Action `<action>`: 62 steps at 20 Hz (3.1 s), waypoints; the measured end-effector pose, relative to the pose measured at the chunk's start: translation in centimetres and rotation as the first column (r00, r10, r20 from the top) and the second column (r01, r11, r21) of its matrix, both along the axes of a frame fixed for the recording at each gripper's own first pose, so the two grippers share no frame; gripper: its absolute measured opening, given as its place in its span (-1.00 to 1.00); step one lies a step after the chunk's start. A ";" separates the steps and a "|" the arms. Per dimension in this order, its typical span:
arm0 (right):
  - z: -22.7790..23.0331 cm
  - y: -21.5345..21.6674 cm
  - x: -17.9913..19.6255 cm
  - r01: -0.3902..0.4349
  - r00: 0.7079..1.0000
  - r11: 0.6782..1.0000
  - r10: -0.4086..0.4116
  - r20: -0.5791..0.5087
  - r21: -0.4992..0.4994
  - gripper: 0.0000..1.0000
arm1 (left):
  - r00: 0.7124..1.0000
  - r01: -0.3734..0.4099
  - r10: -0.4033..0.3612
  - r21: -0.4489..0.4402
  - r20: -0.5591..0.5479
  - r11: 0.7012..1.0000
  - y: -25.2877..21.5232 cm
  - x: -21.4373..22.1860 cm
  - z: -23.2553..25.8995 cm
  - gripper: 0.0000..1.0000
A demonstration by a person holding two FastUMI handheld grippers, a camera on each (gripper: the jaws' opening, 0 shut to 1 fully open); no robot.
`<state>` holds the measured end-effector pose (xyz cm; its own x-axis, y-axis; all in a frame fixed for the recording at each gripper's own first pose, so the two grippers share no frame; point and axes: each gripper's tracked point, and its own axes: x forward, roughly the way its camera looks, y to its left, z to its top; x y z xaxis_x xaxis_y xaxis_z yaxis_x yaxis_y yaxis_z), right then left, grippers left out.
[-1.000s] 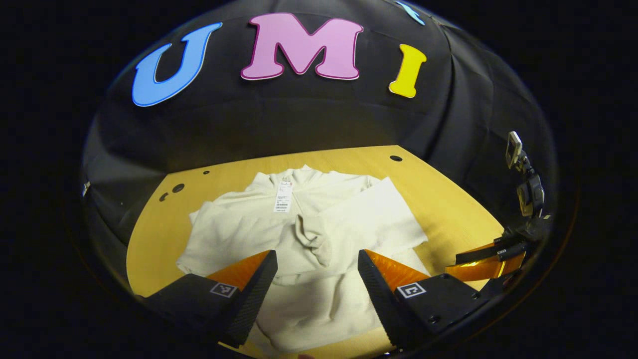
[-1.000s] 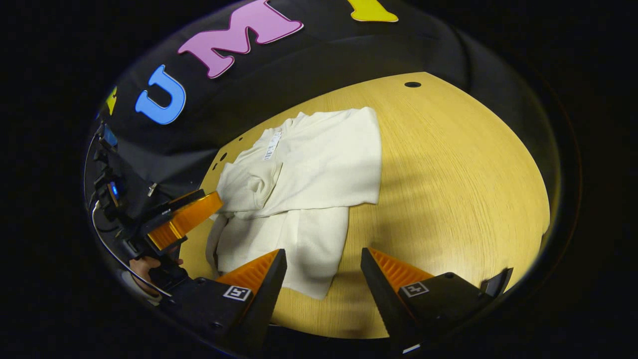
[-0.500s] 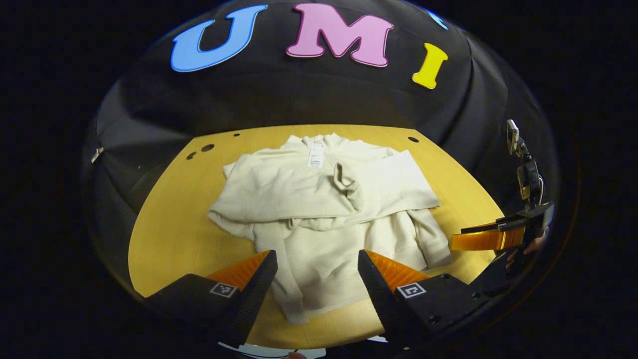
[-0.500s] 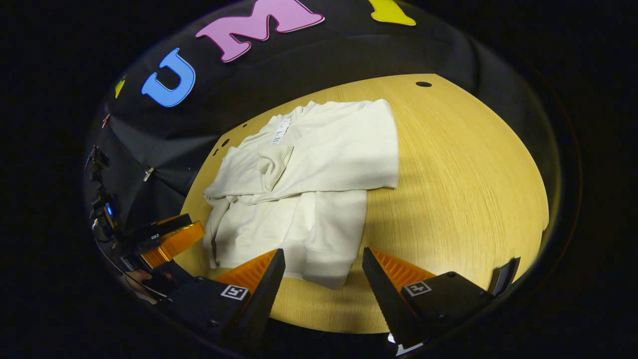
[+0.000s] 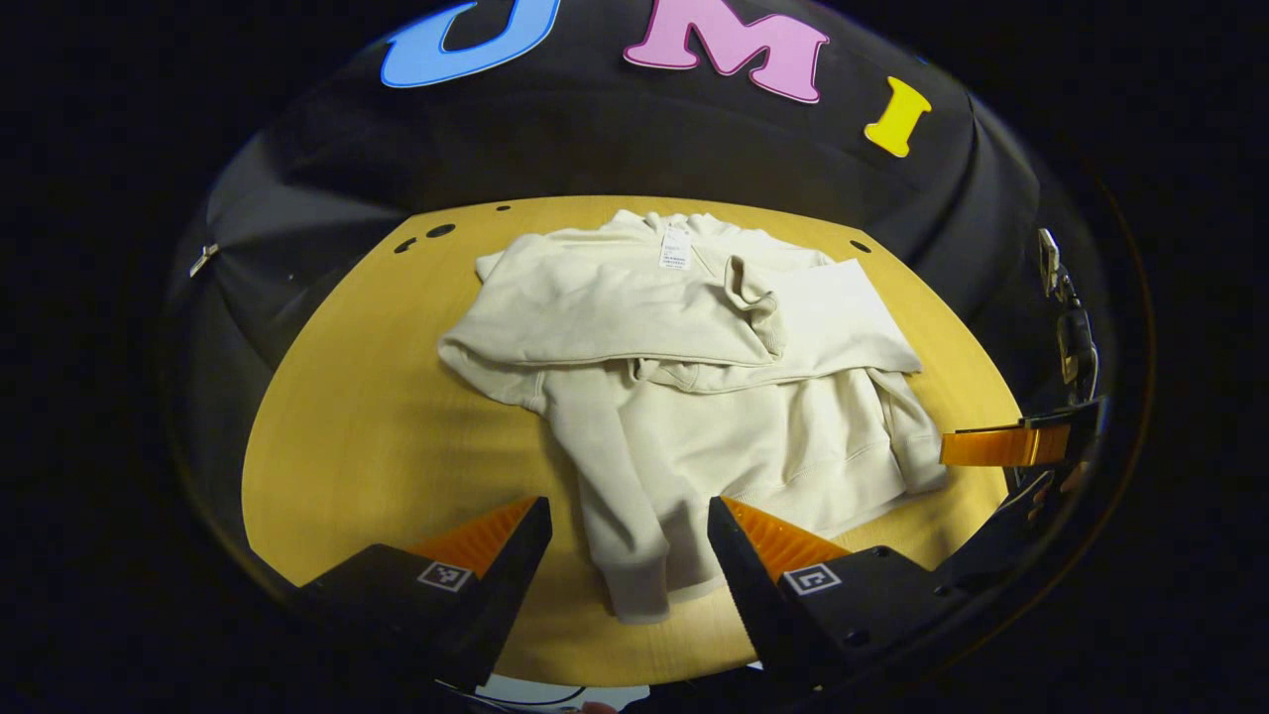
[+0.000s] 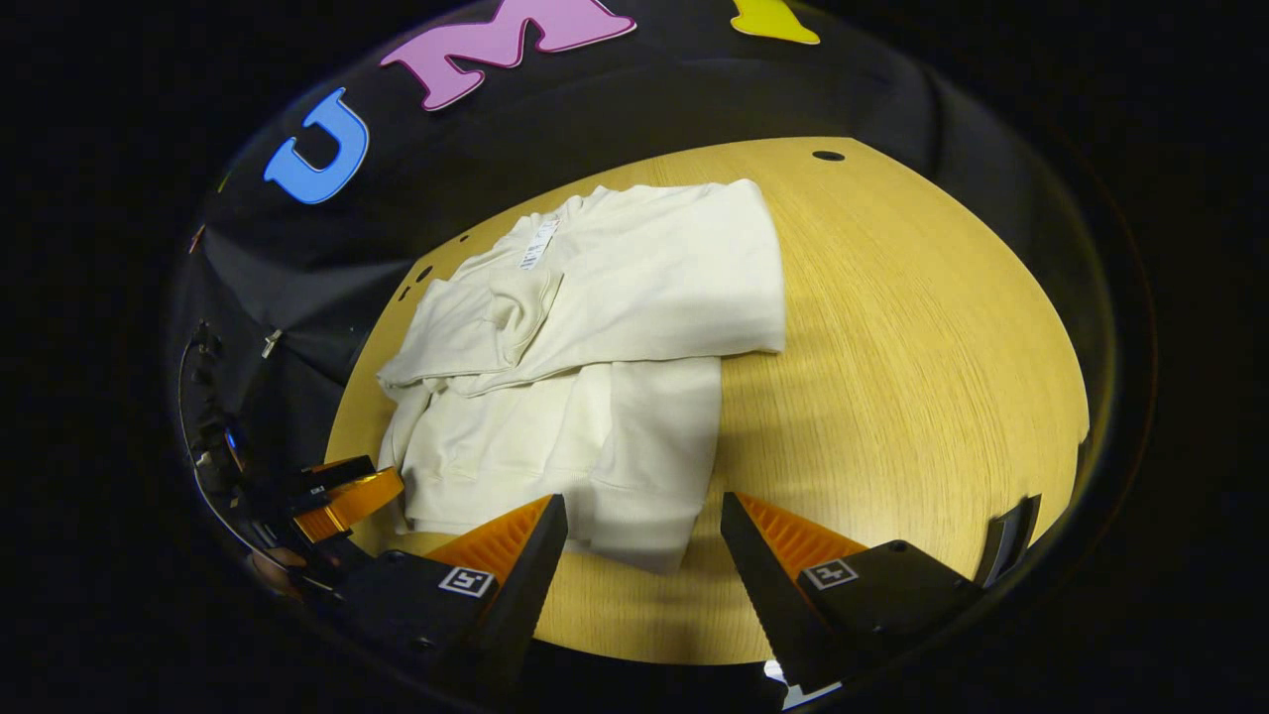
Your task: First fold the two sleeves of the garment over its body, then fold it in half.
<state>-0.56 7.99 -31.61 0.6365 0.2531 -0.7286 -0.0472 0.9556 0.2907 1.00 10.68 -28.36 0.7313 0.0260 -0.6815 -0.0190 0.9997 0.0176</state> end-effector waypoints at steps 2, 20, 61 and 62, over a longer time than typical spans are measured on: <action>-0.9 0.4 0.3 -0.017 1.000 1.000 0.016 -0.026 -0.019 0.93 | 1.000 0.000 0.000 0.001 -0.026 1.000 -0.1 0.4 -0.9 0.96; -3.7 2.1 0.9 -0.164 0.983 0.963 0.140 -0.122 -0.214 0.03 | 0.997 0.068 -0.067 0.018 -0.029 0.998 -2.0 0.7 -3.7 -0.22; 13.3 3.8 16.7 -0.019 0.987 0.985 -0.009 0.162 0.170 -0.57 | 0.996 -0.045 0.056 -0.164 0.064 0.985 0.3 15.7 12.3 -0.75; 12.9 3.9 17.6 -0.014 0.987 0.985 -0.013 0.158 0.170 -0.57 | 0.996 -0.055 0.066 -0.164 0.063 0.985 0.5 16.4 12.1 -0.75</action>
<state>17.05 11.89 -18.72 0.7397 0.3647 -0.5656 -0.1057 0.8930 0.4375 17.43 11.18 -16.28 0.7763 -0.0346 -0.6294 -0.0757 0.9862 -0.1475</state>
